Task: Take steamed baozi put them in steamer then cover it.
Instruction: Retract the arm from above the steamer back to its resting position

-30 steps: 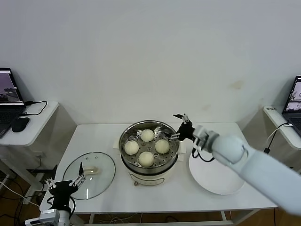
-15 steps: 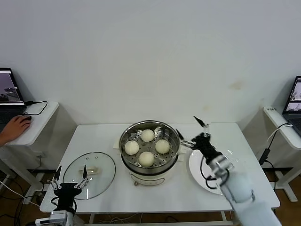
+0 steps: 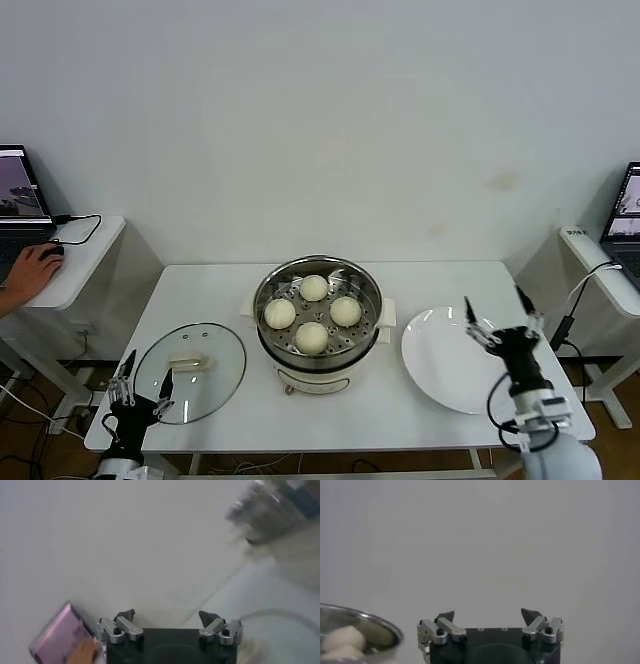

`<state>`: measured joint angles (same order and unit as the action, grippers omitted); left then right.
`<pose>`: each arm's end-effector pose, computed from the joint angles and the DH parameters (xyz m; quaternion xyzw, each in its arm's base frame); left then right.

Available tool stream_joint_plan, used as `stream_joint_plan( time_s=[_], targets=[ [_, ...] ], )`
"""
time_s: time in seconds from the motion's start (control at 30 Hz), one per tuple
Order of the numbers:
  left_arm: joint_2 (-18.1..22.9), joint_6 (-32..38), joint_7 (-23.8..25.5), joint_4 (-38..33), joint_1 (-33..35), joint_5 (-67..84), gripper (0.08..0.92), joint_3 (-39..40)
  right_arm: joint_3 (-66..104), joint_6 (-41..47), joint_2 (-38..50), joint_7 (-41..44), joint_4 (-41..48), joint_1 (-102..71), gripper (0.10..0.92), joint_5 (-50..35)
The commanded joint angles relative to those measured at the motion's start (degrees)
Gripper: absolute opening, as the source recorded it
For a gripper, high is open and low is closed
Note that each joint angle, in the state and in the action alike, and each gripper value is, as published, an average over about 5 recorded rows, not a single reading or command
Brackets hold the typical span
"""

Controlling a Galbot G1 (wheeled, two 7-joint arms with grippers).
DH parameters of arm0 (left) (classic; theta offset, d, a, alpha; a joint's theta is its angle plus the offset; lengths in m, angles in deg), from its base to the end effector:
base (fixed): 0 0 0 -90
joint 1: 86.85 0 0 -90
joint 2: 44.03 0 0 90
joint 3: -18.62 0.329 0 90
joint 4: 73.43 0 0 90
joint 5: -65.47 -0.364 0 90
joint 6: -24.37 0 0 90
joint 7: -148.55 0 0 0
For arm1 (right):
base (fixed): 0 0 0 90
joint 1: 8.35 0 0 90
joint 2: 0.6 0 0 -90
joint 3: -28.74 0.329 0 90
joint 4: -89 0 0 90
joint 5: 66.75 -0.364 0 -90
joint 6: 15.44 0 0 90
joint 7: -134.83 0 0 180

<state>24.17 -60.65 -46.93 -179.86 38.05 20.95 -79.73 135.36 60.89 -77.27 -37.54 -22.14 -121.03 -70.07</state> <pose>0.1740 0.1310 -0.3543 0.0177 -0.8304 -0.5566 0.0158 0.2346 -0.1401 -0.2823 0.0086 0.9822 -0.1493 0.1139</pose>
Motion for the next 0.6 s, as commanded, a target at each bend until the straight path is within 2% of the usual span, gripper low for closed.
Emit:
stream_joint_plan(
  time_s=[0.03, 0.23, 0.6],
  targets=[
    [-2.8, 4.5, -2.2, 10.2, -3.3, -28.0, 0.823, -0.1, 8.1, -3.0, -5.0, -1.8, 1.0, -5.6, 0.823, 0.3],
    [-3.1, 3.4, -0.3, 12.7, -7.4, -27.6, 0.823, 2.0, 8.0, -3.1, -6.0, -1.9, 0.3, -7.1, 0.822, -0.4],
    [-3.5, 3.6, 0.1, 19.4, -15.5, -26.5, 0.823, 3.7, 8.8, -3.6, -7.4, -3.1, -0.6, -9.2, 0.823, -1.0]
  ],
)
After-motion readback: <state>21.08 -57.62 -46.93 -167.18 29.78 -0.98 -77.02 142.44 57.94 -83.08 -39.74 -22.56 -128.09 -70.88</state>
